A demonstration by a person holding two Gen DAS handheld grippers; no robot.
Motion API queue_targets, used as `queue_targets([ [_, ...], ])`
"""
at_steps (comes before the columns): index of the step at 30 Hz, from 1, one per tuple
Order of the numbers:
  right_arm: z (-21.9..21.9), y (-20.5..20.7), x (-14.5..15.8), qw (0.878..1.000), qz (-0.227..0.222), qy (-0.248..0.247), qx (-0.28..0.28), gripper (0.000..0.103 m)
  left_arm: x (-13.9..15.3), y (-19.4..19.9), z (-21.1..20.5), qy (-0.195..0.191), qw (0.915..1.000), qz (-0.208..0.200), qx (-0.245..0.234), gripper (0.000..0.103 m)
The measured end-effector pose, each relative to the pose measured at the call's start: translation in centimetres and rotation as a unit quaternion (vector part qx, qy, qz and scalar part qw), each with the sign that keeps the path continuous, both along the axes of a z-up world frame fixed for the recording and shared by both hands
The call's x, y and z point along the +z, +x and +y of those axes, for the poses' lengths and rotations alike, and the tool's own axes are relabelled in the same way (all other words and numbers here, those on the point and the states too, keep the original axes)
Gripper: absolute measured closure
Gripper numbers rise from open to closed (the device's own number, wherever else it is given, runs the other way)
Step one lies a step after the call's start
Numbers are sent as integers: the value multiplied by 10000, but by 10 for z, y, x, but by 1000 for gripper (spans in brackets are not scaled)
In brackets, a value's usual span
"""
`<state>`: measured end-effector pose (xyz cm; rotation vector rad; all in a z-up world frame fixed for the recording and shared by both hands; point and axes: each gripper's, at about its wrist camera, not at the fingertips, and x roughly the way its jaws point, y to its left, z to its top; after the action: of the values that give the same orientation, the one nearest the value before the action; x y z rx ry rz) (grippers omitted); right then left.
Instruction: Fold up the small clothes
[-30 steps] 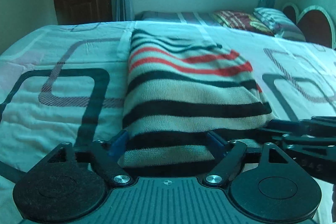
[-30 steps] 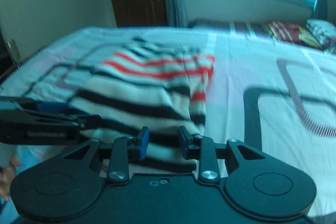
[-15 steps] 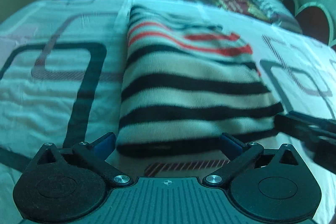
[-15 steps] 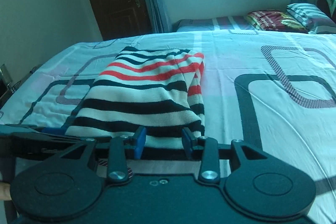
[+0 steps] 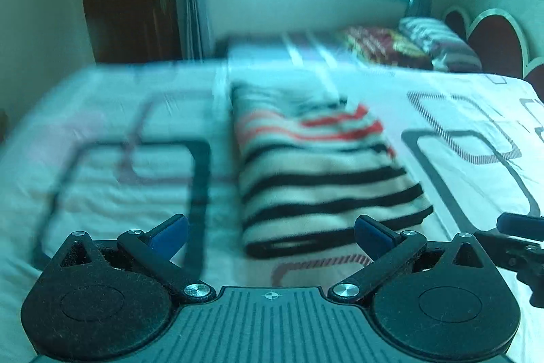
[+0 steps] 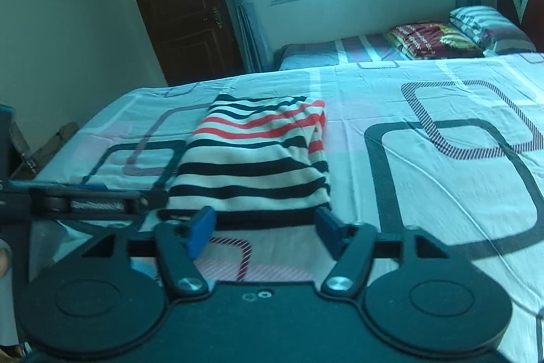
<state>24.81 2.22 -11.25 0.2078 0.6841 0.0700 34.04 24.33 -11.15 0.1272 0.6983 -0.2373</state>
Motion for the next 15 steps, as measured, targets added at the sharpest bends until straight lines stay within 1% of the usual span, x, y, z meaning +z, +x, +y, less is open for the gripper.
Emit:
queue_targets([
  [2,-3,-8,10,9996,71,267,54,25,24,-24,3,100,9993,-372,9,0],
  [3,-5,-12,15,9992,98,381,75,23,36,-34,4,63,9988,-487,-34,0],
  [4,-8,-16,19,9987,109,492,108,22,46,-42,7,-7,9986,-513,-102,0],
  [5,-10,-21,24,9980,99,610,137,21,55,-50,9,-87,9987,-476,-166,0],
  [6,-13,-26,28,9973,81,708,167,18,63,-54,10,-186,9988,-376,-265,0],
  [7,-15,-30,32,9966,53,800,206,11,69,-59,12,-316,9985,-248,-383,0],
  [9,-19,-40,37,9955,-13,891,332,10,81,-68,13,-570,9961,40,-669,0],
  [10,-20,-44,38,9955,-28,870,387,10,87,-76,13,-635,9959,40,-644,0],
  [11,-21,-48,39,9956,-47,837,408,10,94,-87,12,-616,9963,-45,-592,0],
  [12,-23,-54,40,9956,-69,844,407,10,101,-100,9,-517,9971,-202,-514,0],
  [14,-27,-67,42,9947,-125,918,441,10,112,-127,-1,-130,9970,-728,-221,0],
  [15,-28,-74,42,9944,-145,951,447,9,116,-139,-9,127,9958,-900,-64,0],
])
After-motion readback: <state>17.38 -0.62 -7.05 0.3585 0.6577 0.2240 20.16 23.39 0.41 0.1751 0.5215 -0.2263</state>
